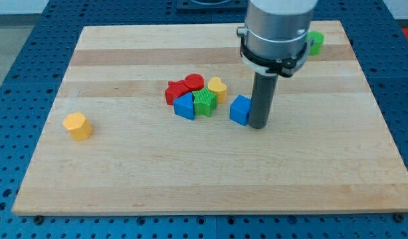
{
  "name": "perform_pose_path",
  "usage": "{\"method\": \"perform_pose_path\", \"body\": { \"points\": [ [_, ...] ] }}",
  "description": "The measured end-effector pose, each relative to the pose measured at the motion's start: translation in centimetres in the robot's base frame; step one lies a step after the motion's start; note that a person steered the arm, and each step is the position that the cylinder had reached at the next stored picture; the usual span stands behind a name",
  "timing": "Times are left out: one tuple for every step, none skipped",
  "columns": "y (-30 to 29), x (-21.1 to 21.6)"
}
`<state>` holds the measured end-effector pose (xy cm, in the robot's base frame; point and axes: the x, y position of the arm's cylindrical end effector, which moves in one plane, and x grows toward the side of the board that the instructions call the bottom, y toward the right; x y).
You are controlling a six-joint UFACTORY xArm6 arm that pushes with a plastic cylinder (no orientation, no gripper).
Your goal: Push the yellow hexagon closer to the green star
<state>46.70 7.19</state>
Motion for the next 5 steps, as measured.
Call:
{"method": "perform_pose_path", "body": {
  "points": [
    [-1.6, -2.2],
    [-3.1, -3.2],
    [-3.5, -3.0],
    [-2.9, 1.0],
    [-7.0, 5.4]
  ]
}}
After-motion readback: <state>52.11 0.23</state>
